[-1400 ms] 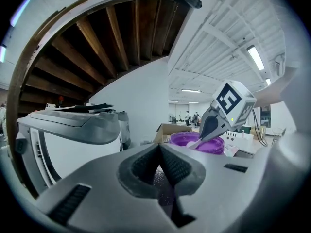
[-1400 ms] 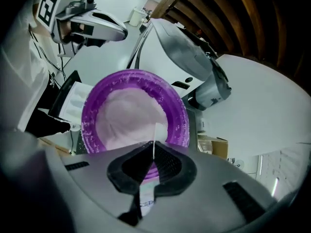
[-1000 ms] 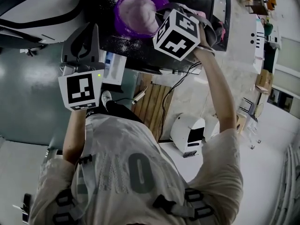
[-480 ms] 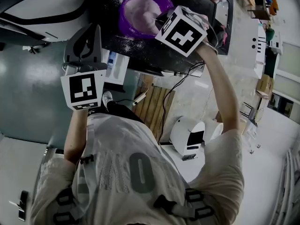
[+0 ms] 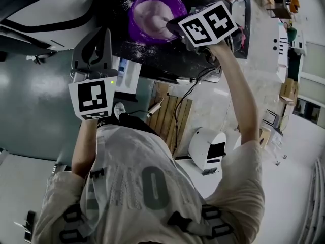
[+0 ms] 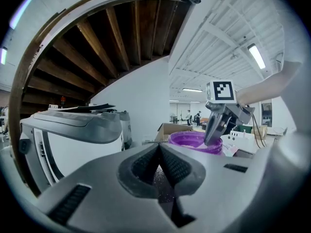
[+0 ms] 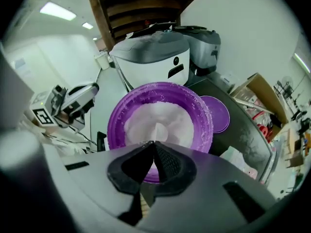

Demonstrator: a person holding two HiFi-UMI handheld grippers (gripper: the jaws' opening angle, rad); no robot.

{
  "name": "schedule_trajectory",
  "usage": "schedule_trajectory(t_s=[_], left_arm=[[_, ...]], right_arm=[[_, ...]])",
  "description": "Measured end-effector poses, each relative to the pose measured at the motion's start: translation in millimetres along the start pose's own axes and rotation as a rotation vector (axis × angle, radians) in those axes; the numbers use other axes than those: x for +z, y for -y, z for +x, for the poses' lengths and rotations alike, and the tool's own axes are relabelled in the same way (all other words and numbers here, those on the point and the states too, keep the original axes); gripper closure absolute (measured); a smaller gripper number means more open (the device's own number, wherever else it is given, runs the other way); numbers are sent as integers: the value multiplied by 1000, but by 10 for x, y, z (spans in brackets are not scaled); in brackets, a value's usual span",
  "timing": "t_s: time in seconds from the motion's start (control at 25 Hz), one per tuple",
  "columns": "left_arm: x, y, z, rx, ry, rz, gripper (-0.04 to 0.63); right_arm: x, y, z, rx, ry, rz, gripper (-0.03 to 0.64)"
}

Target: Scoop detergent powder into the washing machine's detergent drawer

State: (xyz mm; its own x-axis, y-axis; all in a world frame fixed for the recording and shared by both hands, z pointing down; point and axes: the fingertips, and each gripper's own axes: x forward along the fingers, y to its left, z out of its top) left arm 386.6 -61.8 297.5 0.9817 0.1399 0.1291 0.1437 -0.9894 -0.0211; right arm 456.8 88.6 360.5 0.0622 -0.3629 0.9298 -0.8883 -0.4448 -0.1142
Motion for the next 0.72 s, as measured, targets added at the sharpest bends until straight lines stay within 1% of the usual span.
schedule_trajectory(t_s=[0.08, 0.4, 0.52, 0.72], left_arm=[[14, 2, -6, -4, 5, 2, 574], [122, -20, -63, -2, 15, 4, 574], [185, -24, -76, -2, 35, 24, 574], [271, -3, -110, -4, 57, 44, 574]], right_arm=[[32, -38, -13, 36, 36, 57, 604], [86, -106, -96, 64, 163, 213, 604], [128, -144, -131, 89, 232, 281, 604], [217, -200, -245, 188, 390, 478, 604]])
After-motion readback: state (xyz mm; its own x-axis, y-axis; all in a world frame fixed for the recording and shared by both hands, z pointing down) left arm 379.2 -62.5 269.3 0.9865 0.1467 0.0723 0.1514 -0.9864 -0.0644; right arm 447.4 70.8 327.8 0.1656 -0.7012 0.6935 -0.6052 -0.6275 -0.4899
